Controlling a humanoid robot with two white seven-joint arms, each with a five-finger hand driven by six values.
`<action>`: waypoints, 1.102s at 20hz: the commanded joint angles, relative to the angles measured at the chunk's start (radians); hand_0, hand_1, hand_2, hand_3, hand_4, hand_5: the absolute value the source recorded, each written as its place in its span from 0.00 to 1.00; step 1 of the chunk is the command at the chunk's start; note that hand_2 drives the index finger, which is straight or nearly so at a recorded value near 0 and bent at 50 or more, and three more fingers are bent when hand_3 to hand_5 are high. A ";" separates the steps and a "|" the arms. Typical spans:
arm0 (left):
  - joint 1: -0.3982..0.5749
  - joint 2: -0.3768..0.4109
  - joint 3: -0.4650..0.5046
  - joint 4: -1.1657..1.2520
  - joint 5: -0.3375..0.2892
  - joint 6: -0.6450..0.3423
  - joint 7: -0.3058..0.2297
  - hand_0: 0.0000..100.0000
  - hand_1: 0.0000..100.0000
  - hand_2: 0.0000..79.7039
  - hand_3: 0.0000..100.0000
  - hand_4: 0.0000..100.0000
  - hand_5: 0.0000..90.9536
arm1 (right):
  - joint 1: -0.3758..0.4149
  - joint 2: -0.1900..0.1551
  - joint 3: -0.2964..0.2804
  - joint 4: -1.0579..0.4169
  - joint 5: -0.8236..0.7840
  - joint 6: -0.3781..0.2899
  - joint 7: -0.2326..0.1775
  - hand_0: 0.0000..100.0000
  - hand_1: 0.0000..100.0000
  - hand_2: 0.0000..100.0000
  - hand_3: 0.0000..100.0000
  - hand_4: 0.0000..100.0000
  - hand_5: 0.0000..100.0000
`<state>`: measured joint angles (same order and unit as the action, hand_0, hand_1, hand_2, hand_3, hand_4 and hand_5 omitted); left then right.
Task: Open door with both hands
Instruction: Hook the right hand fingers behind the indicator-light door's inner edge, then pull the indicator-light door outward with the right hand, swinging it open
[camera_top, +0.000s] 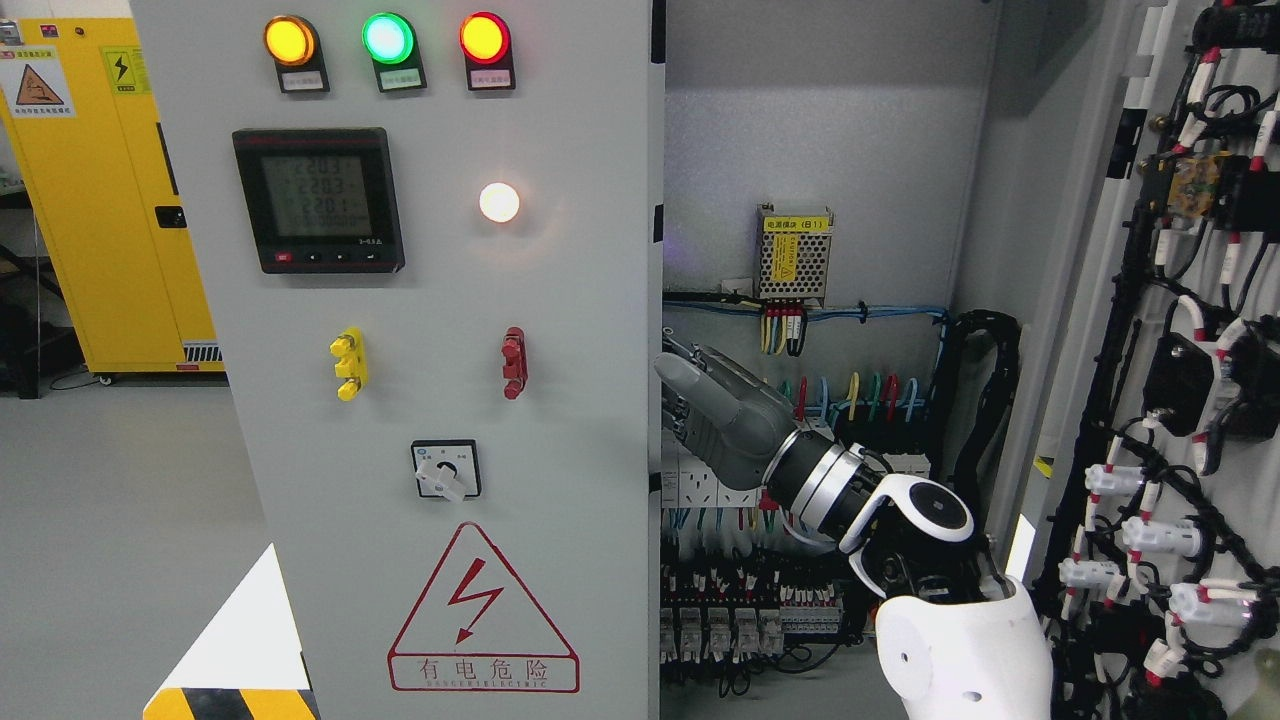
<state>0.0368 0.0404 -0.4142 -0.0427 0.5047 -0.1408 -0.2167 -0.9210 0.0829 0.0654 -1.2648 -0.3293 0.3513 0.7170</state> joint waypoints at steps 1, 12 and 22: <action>0.000 0.000 0.000 -0.002 0.000 0.000 0.000 0.12 0.56 0.00 0.00 0.00 0.00 | -0.007 0.003 -0.002 -0.001 -0.001 0.000 0.013 0.00 0.50 0.04 0.00 0.00 0.00; -0.002 0.001 0.000 0.000 0.002 0.000 0.000 0.12 0.56 0.00 0.00 0.00 0.00 | -0.007 0.003 -0.004 -0.018 -0.002 0.000 0.015 0.00 0.50 0.04 0.00 0.00 0.00; -0.003 0.001 0.000 0.001 0.002 0.000 0.000 0.12 0.56 0.00 0.00 0.00 0.00 | -0.004 0.003 -0.007 -0.025 -0.002 -0.003 0.088 0.00 0.50 0.04 0.00 0.00 0.00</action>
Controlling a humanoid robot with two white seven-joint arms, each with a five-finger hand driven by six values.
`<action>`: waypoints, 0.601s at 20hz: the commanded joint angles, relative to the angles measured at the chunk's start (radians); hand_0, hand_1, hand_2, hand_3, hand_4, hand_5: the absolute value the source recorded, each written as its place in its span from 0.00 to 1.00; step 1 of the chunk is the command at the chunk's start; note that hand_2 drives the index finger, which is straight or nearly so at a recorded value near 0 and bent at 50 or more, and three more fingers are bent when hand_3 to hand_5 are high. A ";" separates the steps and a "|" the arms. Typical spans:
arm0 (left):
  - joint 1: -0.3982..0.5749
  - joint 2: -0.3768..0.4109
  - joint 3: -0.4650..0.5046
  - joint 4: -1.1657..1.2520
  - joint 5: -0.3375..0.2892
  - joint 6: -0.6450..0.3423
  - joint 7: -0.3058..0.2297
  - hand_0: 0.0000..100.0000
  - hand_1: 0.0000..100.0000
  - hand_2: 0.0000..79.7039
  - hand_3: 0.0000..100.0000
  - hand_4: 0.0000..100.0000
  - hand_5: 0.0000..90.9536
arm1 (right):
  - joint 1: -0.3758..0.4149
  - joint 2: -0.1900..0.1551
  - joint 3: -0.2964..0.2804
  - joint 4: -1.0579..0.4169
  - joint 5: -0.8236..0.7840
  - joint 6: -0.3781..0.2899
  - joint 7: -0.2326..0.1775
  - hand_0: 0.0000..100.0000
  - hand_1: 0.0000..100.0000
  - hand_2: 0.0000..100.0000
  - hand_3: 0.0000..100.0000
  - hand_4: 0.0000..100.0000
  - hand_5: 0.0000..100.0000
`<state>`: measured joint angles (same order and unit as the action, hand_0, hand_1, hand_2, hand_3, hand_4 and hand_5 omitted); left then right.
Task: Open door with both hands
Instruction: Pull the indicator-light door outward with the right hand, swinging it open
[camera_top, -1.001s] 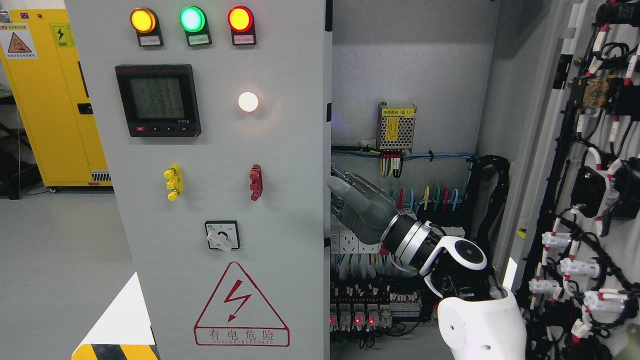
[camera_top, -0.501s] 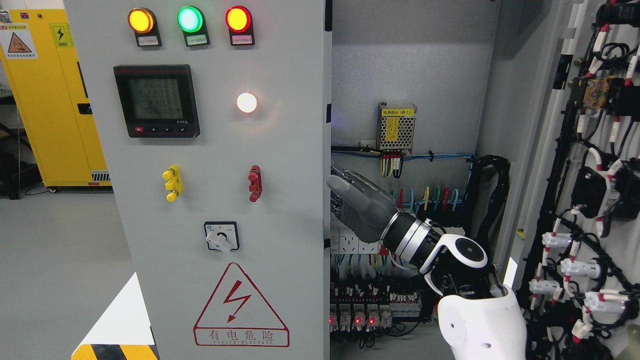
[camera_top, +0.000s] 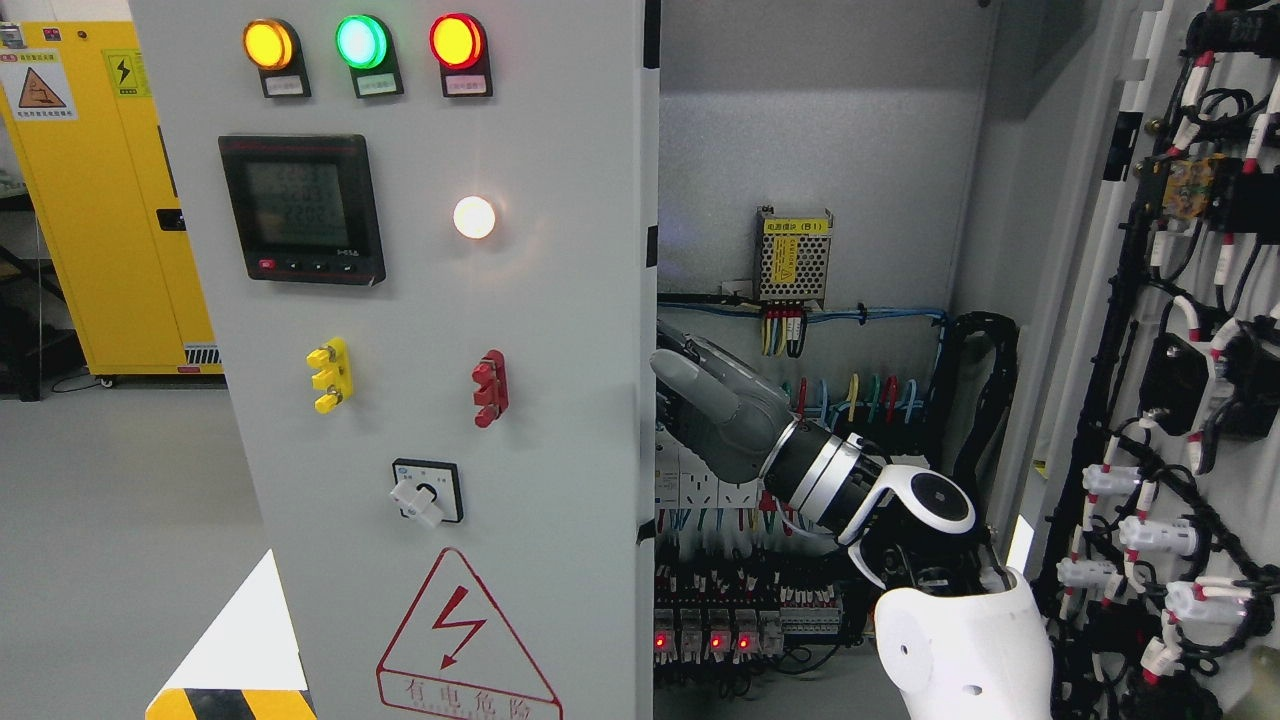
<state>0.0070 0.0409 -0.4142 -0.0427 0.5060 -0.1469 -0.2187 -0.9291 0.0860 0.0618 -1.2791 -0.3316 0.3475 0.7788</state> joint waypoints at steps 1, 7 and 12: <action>0.027 0.001 0.000 0.001 0.000 0.006 0.002 0.12 0.56 0.00 0.00 0.00 0.00 | 0.009 0.000 -0.007 -0.019 -0.001 -0.001 0.028 0.00 0.50 0.04 0.00 0.00 0.00; 0.028 -0.001 0.000 0.000 0.000 0.006 0.002 0.12 0.56 0.00 0.00 0.00 0.00 | 0.075 -0.012 0.015 -0.121 -0.107 0.002 0.031 0.00 0.50 0.04 0.00 0.00 0.00; 0.027 -0.001 0.000 0.000 0.000 0.006 0.004 0.12 0.56 0.00 0.00 0.00 0.00 | 0.117 -0.020 0.085 -0.170 -0.107 0.002 0.028 0.00 0.50 0.04 0.00 0.00 0.00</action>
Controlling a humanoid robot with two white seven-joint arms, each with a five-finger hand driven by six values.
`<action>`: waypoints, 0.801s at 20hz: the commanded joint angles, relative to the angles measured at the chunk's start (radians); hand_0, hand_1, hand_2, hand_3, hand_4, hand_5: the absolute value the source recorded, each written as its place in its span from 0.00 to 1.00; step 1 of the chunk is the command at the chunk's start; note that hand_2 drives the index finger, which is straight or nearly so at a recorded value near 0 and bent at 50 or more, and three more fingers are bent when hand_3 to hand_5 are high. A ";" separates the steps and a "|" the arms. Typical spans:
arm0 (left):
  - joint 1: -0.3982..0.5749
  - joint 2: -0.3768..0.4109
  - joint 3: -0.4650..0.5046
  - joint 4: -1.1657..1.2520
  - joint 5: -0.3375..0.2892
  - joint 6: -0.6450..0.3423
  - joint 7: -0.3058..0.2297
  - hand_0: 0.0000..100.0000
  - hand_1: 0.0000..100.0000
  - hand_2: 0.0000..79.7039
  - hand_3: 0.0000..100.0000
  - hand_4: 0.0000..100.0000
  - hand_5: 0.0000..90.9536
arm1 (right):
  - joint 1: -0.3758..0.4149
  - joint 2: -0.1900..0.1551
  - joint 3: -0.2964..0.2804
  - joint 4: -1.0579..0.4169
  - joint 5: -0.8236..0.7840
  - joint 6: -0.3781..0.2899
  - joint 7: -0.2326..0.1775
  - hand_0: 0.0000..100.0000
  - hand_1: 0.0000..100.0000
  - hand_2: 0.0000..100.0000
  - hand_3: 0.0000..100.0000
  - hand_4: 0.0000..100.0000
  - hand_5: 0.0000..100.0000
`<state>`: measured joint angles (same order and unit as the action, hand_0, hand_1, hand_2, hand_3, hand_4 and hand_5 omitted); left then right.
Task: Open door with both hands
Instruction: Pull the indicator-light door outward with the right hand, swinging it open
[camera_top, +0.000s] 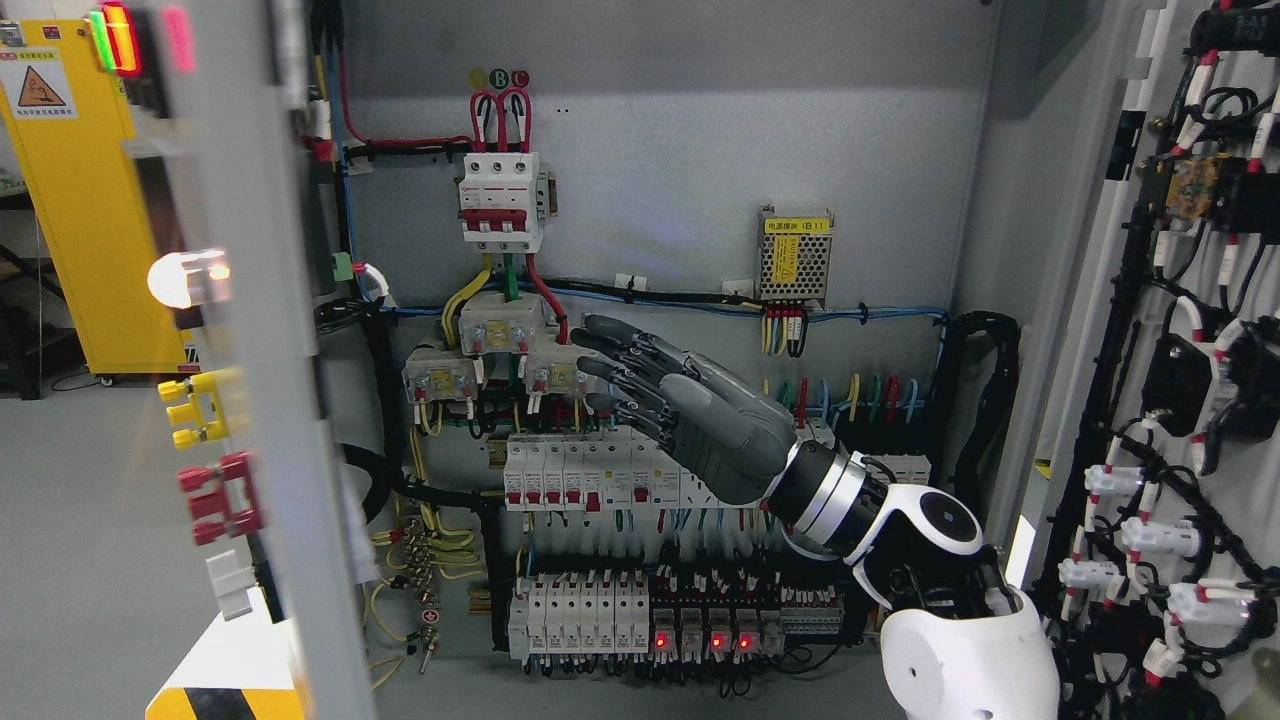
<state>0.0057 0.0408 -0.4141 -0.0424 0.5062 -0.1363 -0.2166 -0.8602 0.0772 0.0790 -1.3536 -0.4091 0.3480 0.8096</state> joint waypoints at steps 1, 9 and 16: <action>0.028 -0.001 0.000 -0.001 0.000 -0.005 0.000 0.12 0.56 0.00 0.00 0.00 0.00 | 0.064 -0.011 0.094 -0.108 -0.028 0.002 -0.007 0.00 0.50 0.04 0.00 0.00 0.00; 0.031 -0.001 0.000 -0.001 0.000 -0.008 0.002 0.12 0.56 0.00 0.00 0.00 0.00 | 0.242 -0.007 0.287 -0.214 -0.001 -0.011 -0.012 0.00 0.50 0.04 0.00 0.00 0.00; 0.031 -0.001 0.000 -0.001 0.000 -0.008 0.002 0.12 0.56 0.00 0.00 0.00 0.00 | 0.322 0.003 0.422 -0.254 0.004 -0.009 -0.020 0.00 0.50 0.04 0.00 0.00 0.00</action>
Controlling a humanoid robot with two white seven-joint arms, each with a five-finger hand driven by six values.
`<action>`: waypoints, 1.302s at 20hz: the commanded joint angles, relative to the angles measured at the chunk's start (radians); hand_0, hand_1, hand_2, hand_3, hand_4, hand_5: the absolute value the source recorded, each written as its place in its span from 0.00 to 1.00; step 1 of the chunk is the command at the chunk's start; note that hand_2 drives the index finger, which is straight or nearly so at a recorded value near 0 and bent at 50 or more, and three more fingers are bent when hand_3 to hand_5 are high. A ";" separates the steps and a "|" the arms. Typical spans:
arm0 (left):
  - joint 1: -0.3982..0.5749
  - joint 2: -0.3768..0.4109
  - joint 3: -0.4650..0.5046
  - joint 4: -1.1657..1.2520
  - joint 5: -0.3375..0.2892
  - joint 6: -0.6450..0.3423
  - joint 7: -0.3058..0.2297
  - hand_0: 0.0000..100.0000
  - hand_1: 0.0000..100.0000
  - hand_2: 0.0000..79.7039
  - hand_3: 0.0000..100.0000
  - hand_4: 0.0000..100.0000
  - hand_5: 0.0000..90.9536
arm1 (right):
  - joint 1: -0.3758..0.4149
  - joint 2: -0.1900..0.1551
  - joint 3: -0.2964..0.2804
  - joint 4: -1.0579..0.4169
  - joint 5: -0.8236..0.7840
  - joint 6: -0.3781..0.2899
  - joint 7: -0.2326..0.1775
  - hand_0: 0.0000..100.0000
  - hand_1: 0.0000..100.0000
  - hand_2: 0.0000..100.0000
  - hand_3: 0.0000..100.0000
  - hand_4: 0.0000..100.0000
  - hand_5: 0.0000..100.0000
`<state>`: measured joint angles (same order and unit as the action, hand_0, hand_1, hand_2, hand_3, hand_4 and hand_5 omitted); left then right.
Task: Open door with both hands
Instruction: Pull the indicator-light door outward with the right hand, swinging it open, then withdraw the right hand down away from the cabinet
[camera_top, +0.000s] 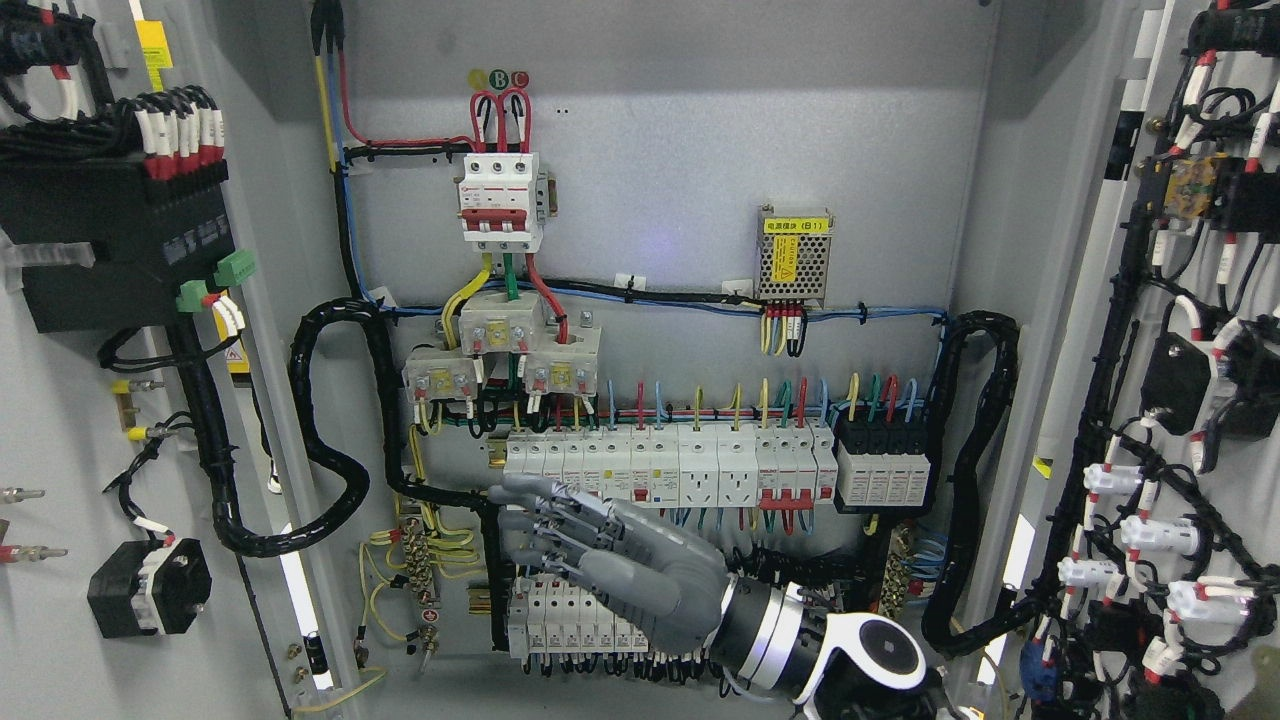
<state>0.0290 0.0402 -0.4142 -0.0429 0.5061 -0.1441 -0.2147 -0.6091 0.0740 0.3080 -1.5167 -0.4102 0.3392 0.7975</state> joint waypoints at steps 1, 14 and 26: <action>0.008 0.000 0.000 0.000 0.000 0.000 0.000 0.12 0.56 0.00 0.00 0.00 0.00 | 0.080 0.006 0.216 -0.095 0.004 -0.002 -0.027 0.00 0.50 0.04 0.00 0.00 0.00; 0.008 -0.014 0.000 0.001 0.000 0.001 0.001 0.12 0.56 0.00 0.00 0.00 0.00 | 0.095 0.076 0.401 -0.108 -0.002 0.000 -0.136 0.00 0.50 0.04 0.00 0.00 0.00; 0.008 -0.014 0.000 0.000 -0.001 -0.002 0.000 0.12 0.56 0.00 0.00 0.00 0.00 | 0.091 0.076 0.473 -0.108 -0.002 0.000 -0.191 0.00 0.50 0.04 0.00 0.00 0.00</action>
<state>0.0367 0.0095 -0.4142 -0.0427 0.5051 -0.1442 -0.2103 -0.5158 0.1374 0.6924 -1.6150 -0.4124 0.3400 0.6378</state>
